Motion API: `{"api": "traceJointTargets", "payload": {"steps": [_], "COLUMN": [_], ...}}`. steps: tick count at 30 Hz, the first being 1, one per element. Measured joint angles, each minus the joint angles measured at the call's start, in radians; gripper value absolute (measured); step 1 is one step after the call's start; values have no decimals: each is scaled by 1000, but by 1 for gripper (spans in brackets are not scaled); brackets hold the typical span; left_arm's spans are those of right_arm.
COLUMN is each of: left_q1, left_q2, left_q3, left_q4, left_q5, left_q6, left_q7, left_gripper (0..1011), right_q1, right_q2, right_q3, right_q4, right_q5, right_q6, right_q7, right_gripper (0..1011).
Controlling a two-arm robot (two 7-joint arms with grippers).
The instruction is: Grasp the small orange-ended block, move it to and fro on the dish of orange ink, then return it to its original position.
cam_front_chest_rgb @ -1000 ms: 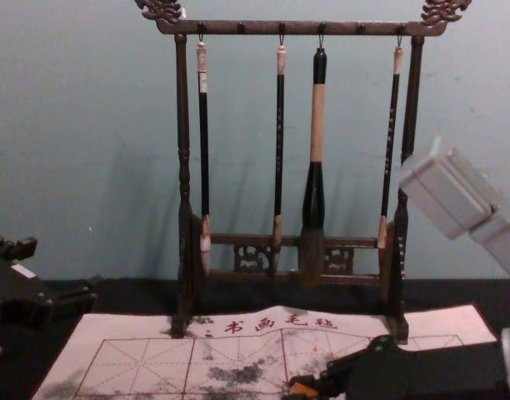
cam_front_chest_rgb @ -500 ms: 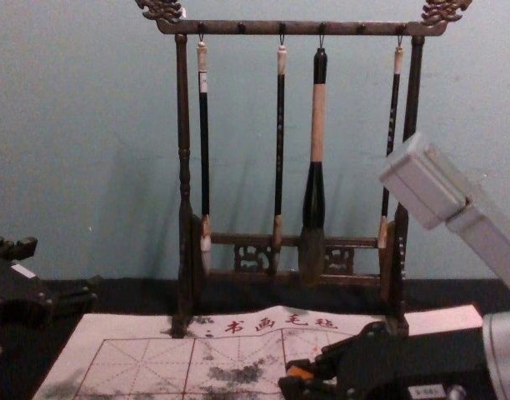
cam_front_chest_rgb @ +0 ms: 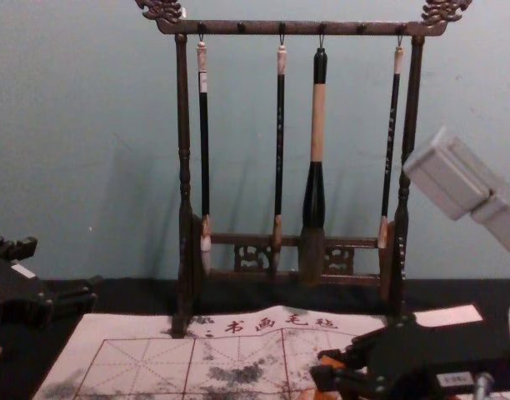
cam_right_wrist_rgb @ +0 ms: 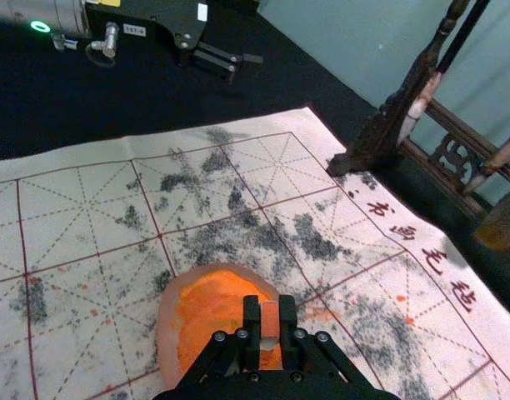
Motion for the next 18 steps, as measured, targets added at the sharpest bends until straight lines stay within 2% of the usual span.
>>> {"api": "traceJointTargets", "payload": {"steps": [11,18], "left_q1": [0,0], "left_q2": [0,0], "left_q3": [0,0], "left_q4": [0,0], "left_q5": [0,0], "left_q6": [0,0], "left_q7": [0,0], "left_gripper": [1001,1001], "right_q1": [-37,-48], "right_q2": [48,61], "right_q3": [13,7], "right_q4": [-61,-86], "right_q5": [12,18], "right_q6": [17,21], "right_q7": [12,24], "right_gripper": [99,99]}}
